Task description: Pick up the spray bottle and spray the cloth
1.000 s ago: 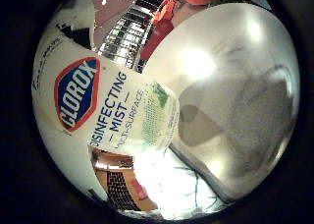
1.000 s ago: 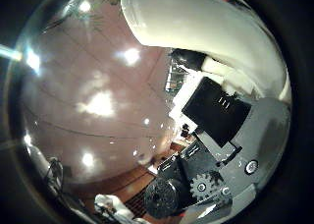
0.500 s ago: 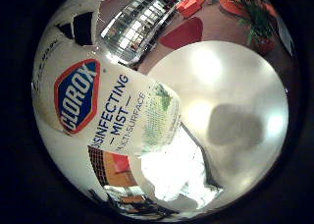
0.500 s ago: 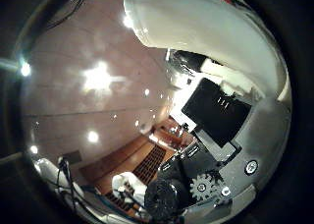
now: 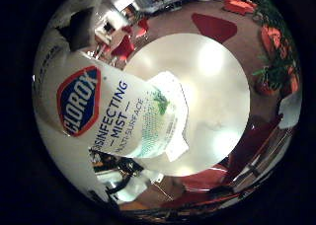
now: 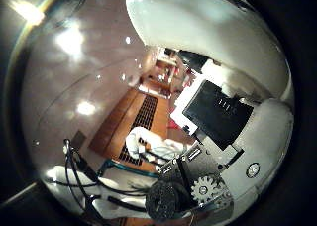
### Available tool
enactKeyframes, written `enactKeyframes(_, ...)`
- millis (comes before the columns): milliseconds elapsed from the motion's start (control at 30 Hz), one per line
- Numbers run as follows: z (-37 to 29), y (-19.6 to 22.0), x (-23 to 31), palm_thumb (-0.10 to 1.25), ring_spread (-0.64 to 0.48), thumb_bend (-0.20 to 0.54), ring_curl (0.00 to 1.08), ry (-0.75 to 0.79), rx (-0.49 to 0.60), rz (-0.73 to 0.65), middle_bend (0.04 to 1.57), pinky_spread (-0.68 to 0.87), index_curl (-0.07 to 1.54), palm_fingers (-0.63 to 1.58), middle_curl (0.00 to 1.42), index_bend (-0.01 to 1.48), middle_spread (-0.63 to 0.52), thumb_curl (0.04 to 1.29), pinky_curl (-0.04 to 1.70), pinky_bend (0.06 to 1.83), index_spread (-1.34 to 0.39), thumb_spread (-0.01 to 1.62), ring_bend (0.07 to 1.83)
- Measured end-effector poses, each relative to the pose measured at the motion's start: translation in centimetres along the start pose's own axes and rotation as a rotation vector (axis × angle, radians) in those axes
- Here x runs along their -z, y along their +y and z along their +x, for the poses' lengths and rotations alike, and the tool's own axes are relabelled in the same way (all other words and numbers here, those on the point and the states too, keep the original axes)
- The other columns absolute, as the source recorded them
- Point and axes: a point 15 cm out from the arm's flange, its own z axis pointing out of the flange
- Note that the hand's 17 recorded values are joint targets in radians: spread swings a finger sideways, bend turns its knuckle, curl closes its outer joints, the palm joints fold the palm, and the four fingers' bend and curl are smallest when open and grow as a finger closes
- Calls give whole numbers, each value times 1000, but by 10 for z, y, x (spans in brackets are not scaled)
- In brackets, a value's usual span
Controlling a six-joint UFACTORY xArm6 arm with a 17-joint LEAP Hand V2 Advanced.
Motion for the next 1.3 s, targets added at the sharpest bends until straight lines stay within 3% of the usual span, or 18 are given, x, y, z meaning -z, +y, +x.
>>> enactKeyframes(267,-29,38,-69,996,-179,-20,660,12,28,-477,1390,-140,743,1149,692,1186,-83,844,1456,1018,-182,723,1468)
enactKeyframes(400,-29,52,-85,995,-184,-20,666,44,3,-650,1394,-140,744,1143,692,1193,-83,850,1464,1017,-183,720,1461)
enactKeyframes(733,-5,62,-113,989,-185,-19,675,125,-206,-855,1393,-138,742,1148,689,1191,-82,858,1472,1013,-183,728,1454)
enactKeyframes(933,18,66,-134,980,-192,-19,686,154,-273,-976,1401,-138,745,1136,689,1194,-82,859,1483,1022,-184,740,1437)
enactKeyframes(1300,40,57,-166,984,-199,-18,711,206,-352,-1009,1406,-138,752,1134,686,1185,-82,855,1500,1020,-186,767,1420)
